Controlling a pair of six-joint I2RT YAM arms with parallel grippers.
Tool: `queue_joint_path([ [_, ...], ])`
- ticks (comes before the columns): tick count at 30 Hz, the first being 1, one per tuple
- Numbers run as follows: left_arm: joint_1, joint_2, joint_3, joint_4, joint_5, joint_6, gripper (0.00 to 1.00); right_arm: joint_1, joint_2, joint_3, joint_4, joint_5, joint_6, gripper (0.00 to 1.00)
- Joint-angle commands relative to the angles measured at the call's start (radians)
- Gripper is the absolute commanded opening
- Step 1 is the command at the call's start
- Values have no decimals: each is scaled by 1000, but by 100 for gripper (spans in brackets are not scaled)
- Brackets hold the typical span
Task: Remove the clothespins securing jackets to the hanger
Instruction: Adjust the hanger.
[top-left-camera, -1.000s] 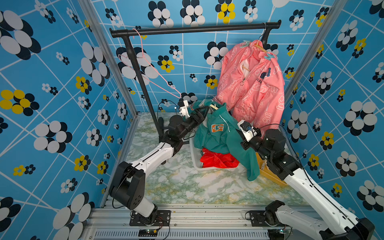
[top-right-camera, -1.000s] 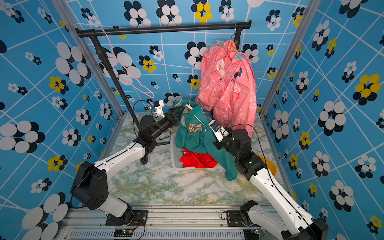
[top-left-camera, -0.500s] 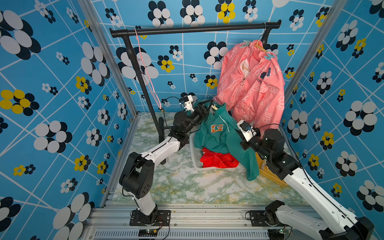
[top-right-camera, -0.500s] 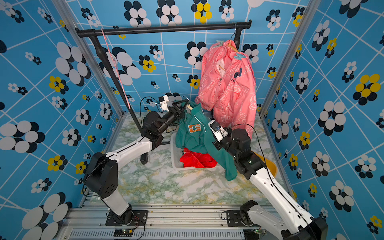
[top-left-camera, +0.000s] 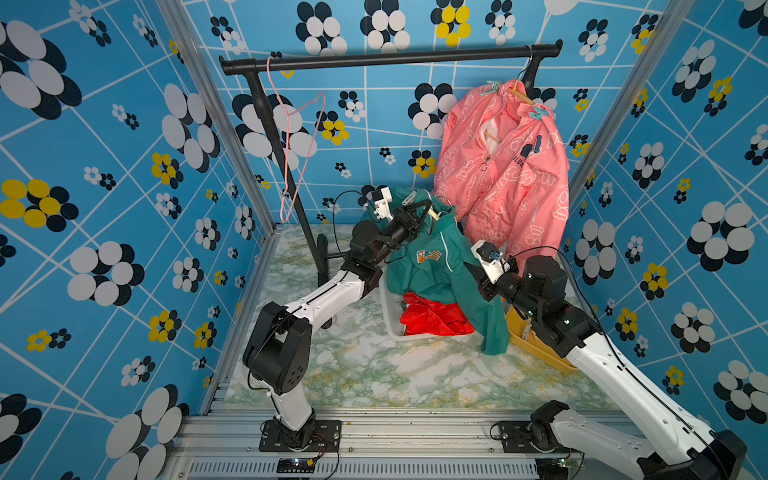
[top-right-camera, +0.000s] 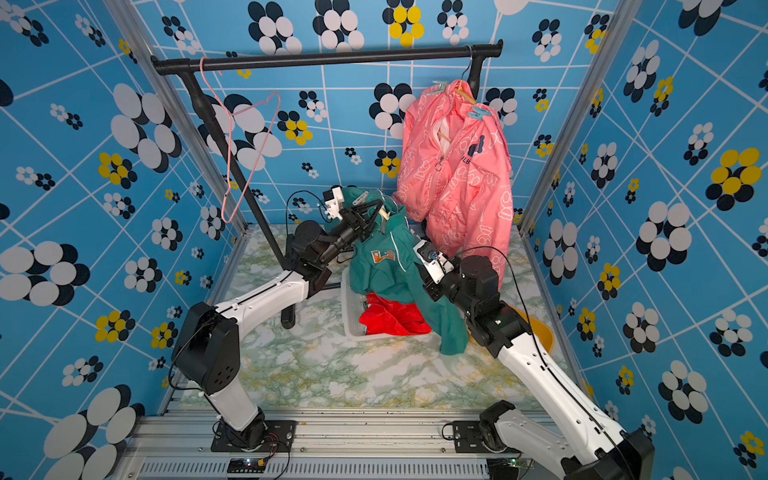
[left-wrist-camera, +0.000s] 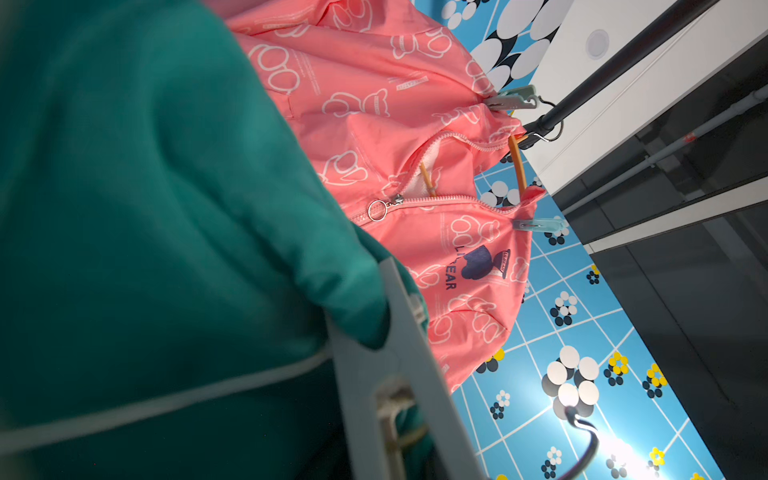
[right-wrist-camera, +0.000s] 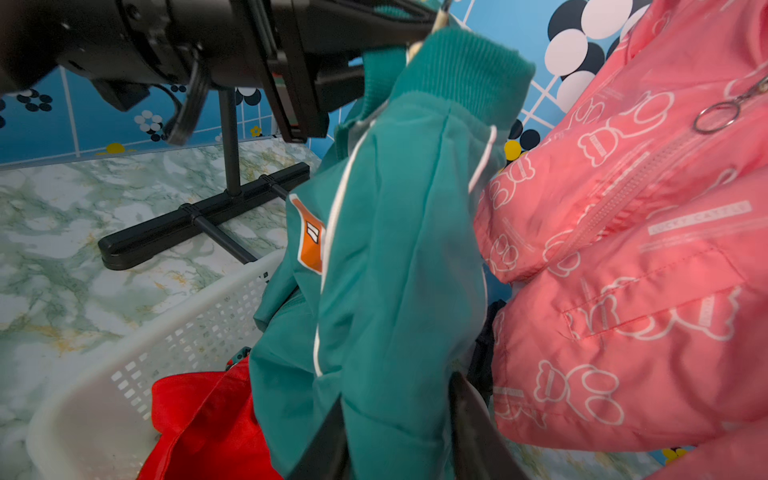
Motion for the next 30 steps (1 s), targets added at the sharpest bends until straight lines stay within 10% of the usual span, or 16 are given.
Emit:
queue_joint_path([
  [1, 7, -15, 7, 10, 25, 98, 0, 6, -49, 50, 8, -1, -30, 54],
  [10, 10, -29, 3, 21, 52, 94, 0, 6, 19, 116, 67, -59, -50, 76],
  [30, 5, -77, -38, 70, 80, 68, 0, 8, 344, 260, 203, -147, 78, 60],
])
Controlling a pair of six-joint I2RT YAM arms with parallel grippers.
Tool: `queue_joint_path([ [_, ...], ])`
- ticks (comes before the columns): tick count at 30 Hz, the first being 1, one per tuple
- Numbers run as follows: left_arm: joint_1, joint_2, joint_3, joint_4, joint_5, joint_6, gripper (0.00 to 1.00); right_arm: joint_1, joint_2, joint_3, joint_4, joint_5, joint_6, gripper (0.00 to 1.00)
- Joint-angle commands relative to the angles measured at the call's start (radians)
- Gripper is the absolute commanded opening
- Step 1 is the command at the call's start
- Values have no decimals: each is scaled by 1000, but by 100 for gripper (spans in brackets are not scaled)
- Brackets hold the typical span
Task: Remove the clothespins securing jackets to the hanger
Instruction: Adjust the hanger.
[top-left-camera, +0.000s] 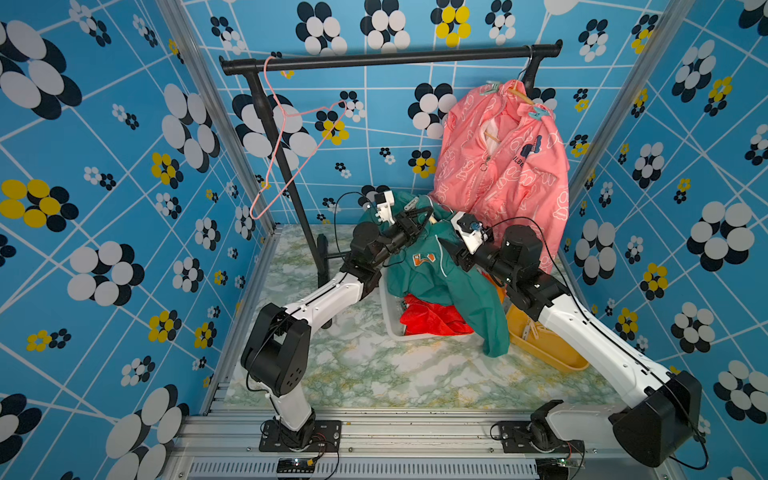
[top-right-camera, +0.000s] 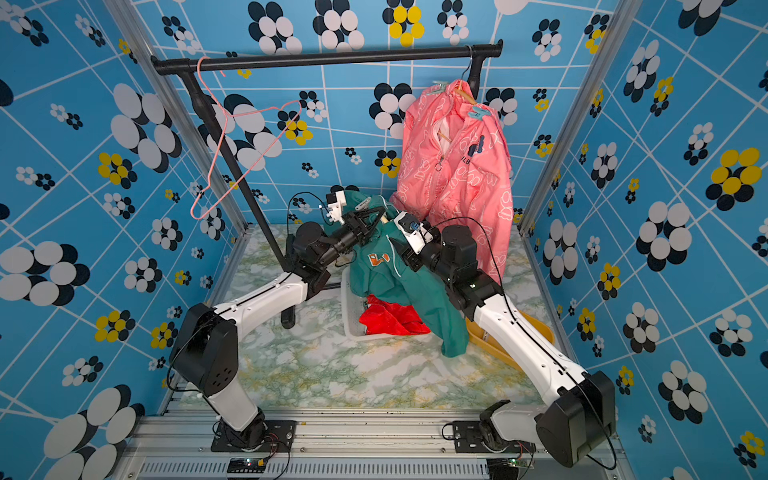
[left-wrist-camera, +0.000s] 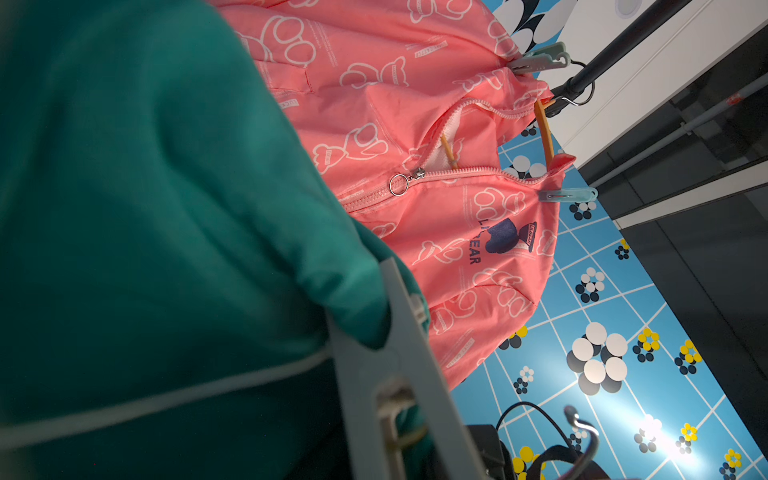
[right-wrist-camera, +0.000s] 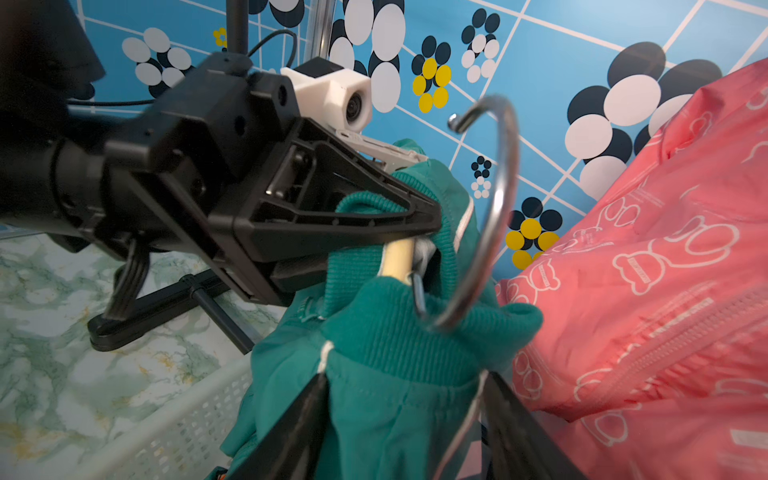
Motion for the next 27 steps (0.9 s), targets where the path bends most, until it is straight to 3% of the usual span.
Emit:
queue_joint_path([
  [1, 7, -57, -6, 97, 31, 13, 0, 4, 40, 42, 23, -22, 49, 57],
  [3, 6, -60, -7, 95, 33, 14, 0, 5, 55, 43, 25, -17, 57, 48],
  [10, 8, -84, -11, 75, 36, 29, 0, 8, 64, 33, 37, 4, 69, 1],
  [14, 18, -112, -8, 21, 56, 46, 0, 17, 51, 21, 58, 30, 43, 0],
  [17, 40, -155, -30, -54, 85, 52, 39, 24, 40, 17, 58, 49, -4, 0],
  [18, 52, -180, -49, -83, 92, 53, 63, 26, 36, 17, 54, 57, -22, 0],
  [19, 62, -203, -66, -105, 96, 58, 79, 26, 33, 19, 47, 62, -38, 0],
  [21, 84, -263, -110, -161, 100, 68, 86, 26, 25, 21, 34, 80, -66, 0],
  [27, 126, -404, -189, -325, 29, 124, 83, 29, -21, -18, 55, 94, -95, 0],
])
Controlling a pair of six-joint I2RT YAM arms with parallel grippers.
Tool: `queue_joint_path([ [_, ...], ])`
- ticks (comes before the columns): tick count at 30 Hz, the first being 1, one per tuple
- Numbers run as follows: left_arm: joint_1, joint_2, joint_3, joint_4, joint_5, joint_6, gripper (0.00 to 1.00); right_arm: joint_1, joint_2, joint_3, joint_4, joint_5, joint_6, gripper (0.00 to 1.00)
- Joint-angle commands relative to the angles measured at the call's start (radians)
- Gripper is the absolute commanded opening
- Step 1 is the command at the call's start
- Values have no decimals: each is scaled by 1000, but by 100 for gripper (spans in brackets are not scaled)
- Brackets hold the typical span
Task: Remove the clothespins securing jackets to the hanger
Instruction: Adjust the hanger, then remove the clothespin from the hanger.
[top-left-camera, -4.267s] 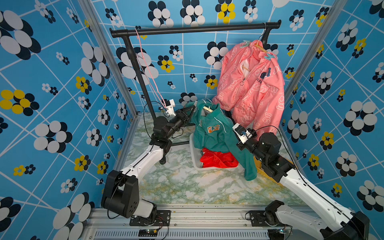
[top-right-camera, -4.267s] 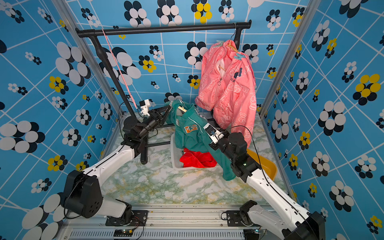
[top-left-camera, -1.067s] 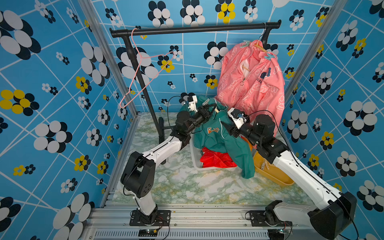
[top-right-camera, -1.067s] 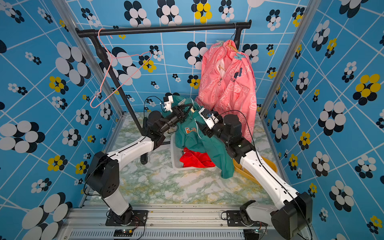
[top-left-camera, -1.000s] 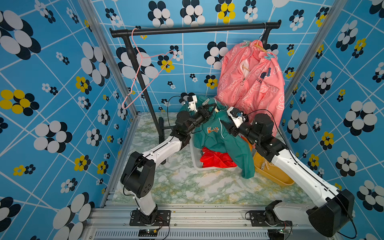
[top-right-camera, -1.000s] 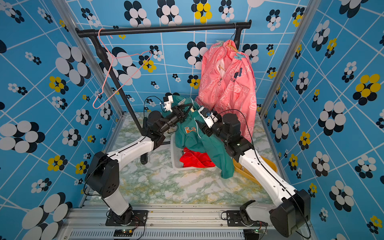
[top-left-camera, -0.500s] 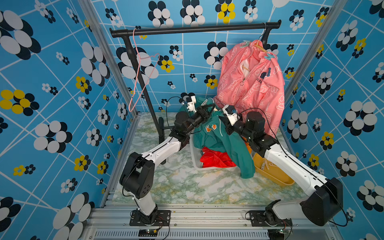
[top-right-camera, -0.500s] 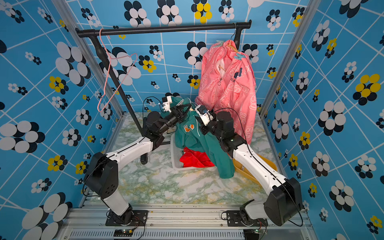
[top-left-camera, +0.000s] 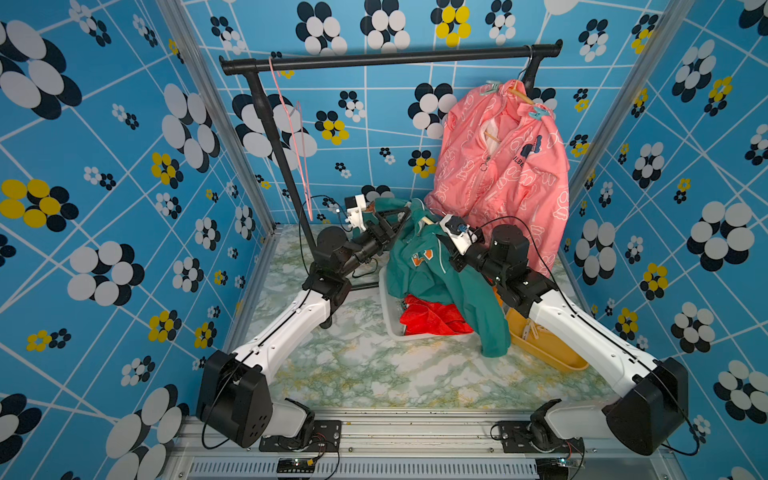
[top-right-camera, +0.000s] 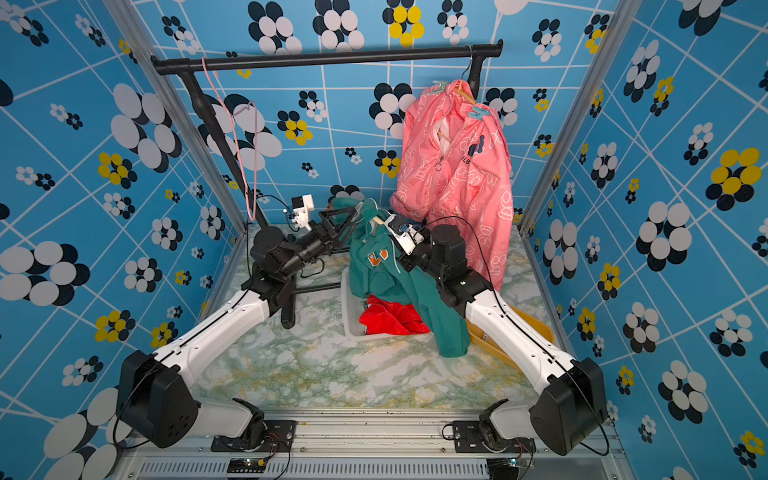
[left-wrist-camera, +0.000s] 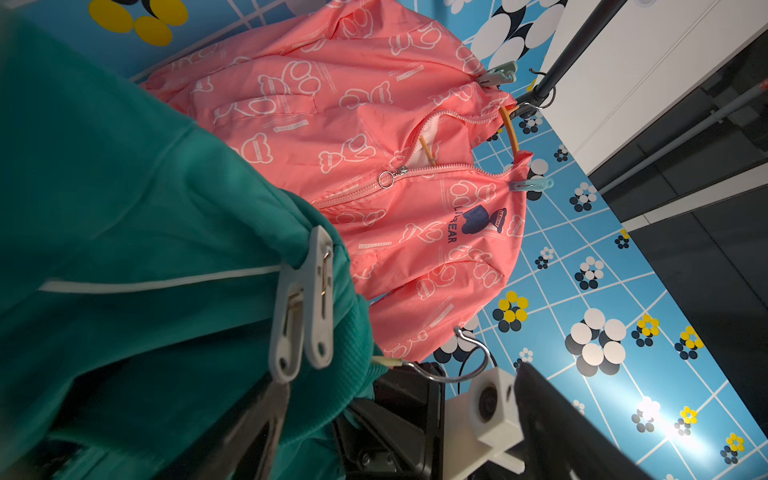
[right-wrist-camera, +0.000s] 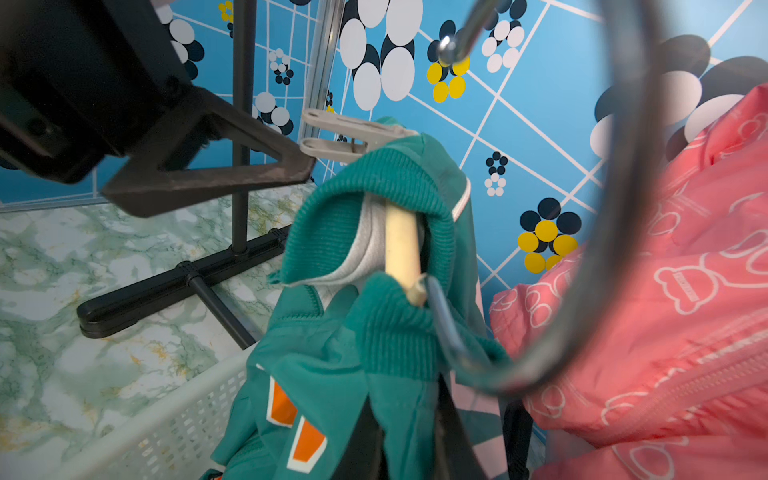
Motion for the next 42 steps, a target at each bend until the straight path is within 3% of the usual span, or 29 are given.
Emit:
queue_joint_path([
  [1, 22, -60, -18, -67, -33, 54, 81, -4, -62, -32, 52, 51, -35, 0],
  [7, 22, -8, 3, -37, -19, -2, 68, 2, -98, -57, 57, 42, -32, 0],
  [17, 12, 61, 8, 13, 1, -56, 64, 3, -106, -66, 65, 47, -34, 0],
  [23, 4, 97, 32, 51, 13, -86, 53, 5, -101, -67, 64, 48, -31, 0],
  [30, -12, 164, 45, 132, 43, -150, 50, 5, -98, -66, 58, 54, -32, 0],
  [37, -18, 157, 43, 147, 33, -132, 44, 5, -92, -63, 54, 60, -35, 0],
  [39, -18, 154, 44, 146, 30, -125, 36, 5, -90, -62, 54, 60, -35, 0],
  [42, -21, 157, 42, 156, 27, -125, 32, 5, -87, -60, 55, 60, -33, 0],
])
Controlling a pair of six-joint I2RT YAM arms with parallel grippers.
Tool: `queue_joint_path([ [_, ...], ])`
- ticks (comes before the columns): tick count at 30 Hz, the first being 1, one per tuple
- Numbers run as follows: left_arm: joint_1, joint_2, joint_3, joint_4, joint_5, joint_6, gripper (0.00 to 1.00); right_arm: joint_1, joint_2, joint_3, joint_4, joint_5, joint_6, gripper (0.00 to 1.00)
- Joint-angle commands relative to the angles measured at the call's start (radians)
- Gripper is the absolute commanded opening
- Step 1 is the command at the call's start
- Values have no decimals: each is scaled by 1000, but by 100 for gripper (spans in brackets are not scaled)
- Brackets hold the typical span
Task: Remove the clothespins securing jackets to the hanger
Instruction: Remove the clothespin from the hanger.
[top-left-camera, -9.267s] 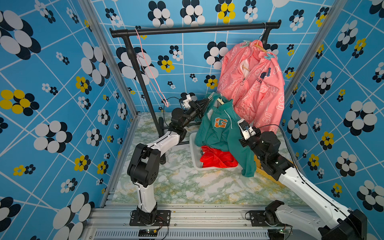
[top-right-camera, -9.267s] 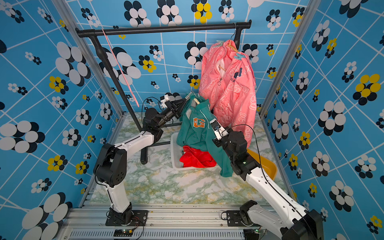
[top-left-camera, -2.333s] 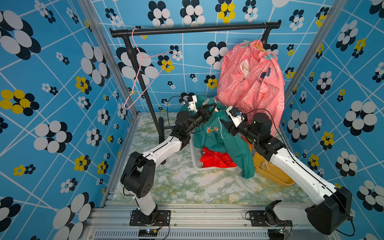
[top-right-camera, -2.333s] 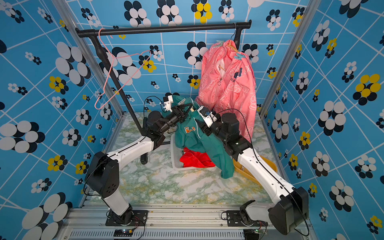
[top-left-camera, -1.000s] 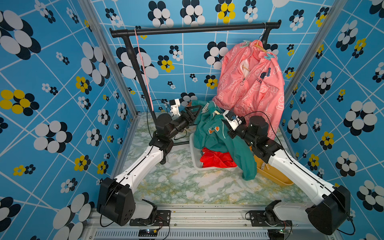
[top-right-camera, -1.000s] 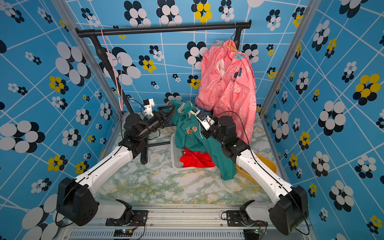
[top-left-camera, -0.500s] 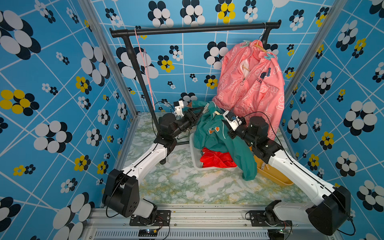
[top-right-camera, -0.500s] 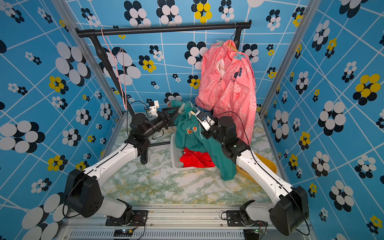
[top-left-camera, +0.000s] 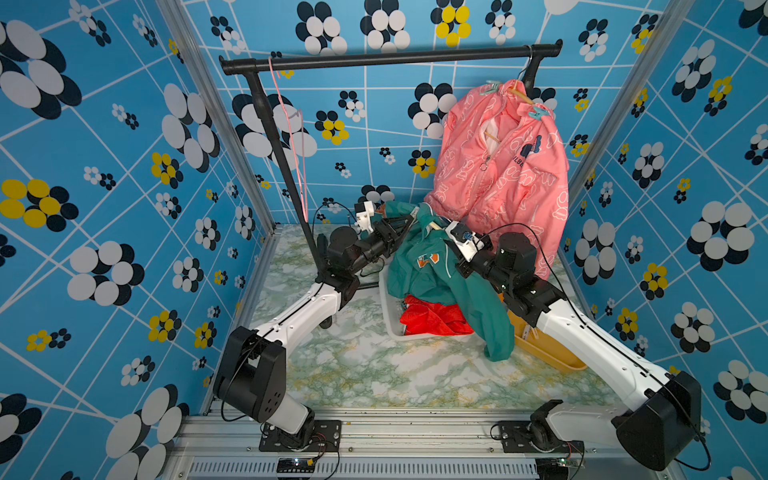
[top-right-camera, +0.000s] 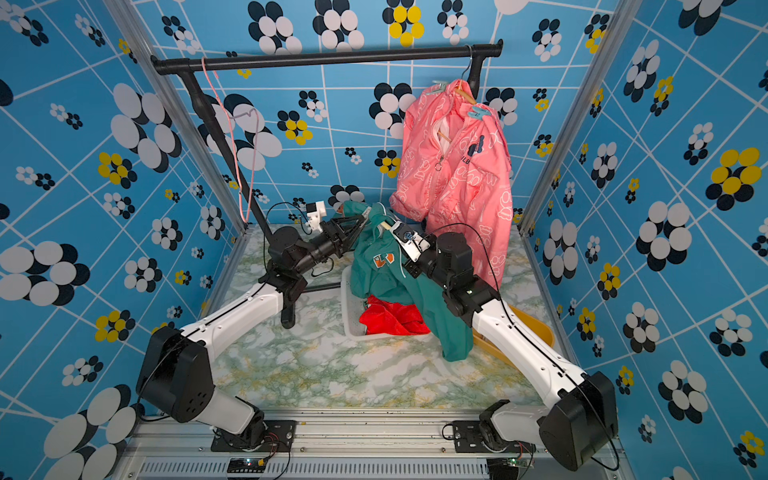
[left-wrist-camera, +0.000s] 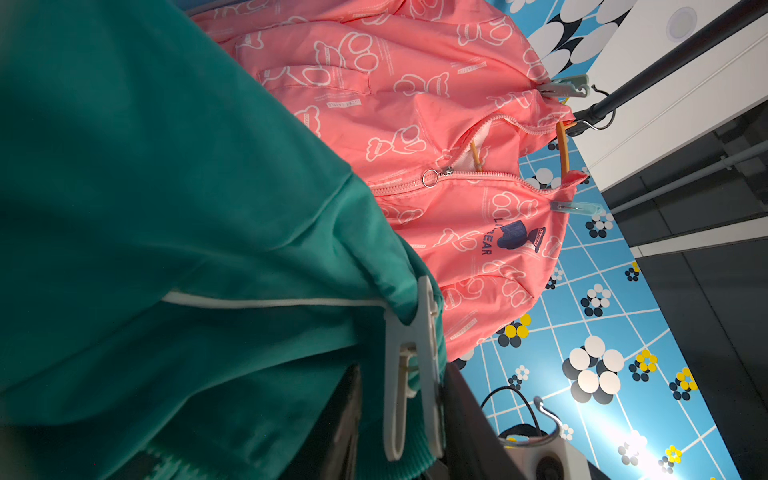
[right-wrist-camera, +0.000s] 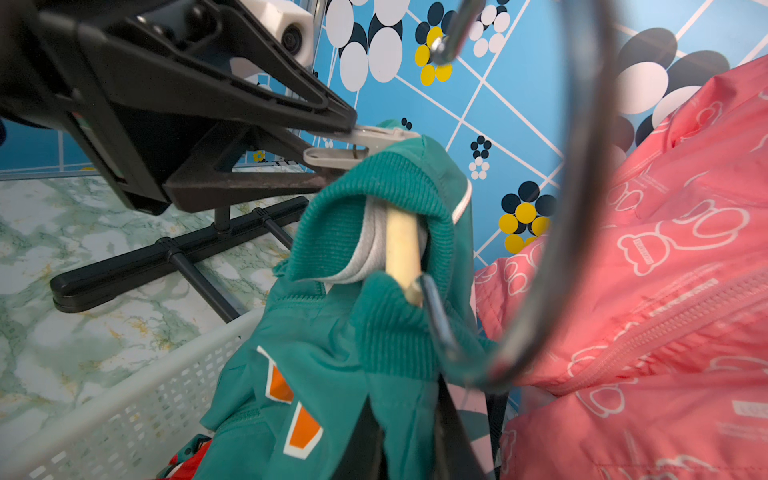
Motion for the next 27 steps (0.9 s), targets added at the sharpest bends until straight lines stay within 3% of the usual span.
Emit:
queue_joint_path([
  [1, -10, 0, 31, 46, 6, 10, 31, 6, -16, 10, 67, 13, -2, 0],
  [14, -21, 64, 40, 149, 16, -68, 20, 6, -4, 14, 67, 23, -6, 0],
  [20, -21, 68, 44, 151, 17, -68, 11, 5, -3, 13, 67, 27, -7, 0],
  [23, -22, 67, 45, 149, 14, -61, 0, 5, -2, 13, 69, 27, -8, 0],
  [27, -24, 67, 43, 163, 11, -58, 0, 6, 1, 14, 71, 30, -8, 0],
])
